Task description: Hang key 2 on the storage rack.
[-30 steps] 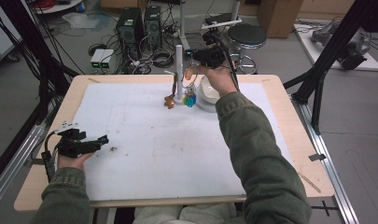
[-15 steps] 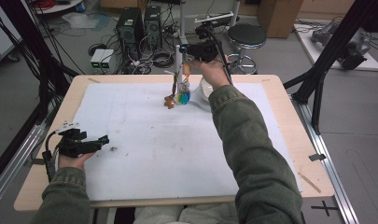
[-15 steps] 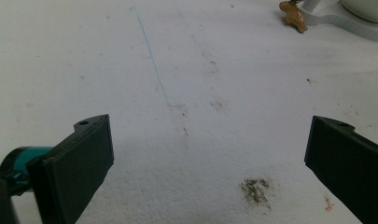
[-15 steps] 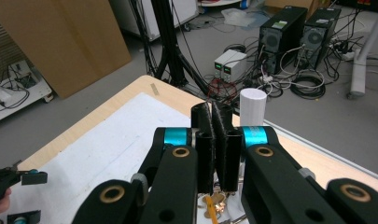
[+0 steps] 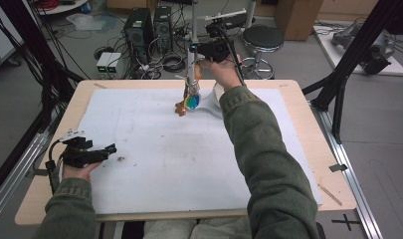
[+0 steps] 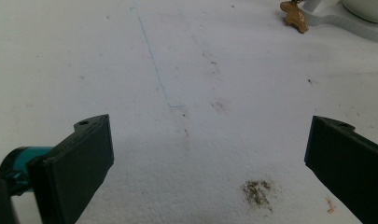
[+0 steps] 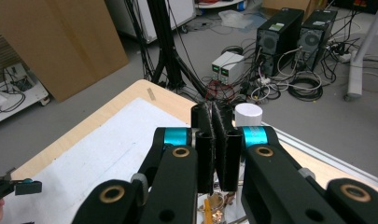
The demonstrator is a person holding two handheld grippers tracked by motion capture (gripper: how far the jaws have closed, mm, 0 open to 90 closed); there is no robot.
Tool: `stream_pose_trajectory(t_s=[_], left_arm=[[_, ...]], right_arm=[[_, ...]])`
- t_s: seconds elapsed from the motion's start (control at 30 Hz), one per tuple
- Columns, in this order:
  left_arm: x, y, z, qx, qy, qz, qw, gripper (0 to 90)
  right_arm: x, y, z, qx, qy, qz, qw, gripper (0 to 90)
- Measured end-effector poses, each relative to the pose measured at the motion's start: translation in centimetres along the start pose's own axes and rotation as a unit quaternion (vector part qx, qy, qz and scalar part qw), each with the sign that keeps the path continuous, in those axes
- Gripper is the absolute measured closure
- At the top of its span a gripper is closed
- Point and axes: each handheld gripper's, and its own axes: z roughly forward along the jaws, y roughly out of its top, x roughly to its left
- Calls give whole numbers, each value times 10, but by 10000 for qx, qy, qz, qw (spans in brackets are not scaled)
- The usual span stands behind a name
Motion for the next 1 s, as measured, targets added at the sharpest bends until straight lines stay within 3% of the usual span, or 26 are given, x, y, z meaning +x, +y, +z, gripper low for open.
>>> stream_pose_trajectory(t_s=[0.57,1.0], left_arm=[[1,0,2,14,-51,-8,10000,17],[-1,0,2,46,-58,32,10000,17]], right_arm=[[-13,-7,34,44,-163,27,9999,878],[-6,-15,52,209,-242,-69,9995,878]])
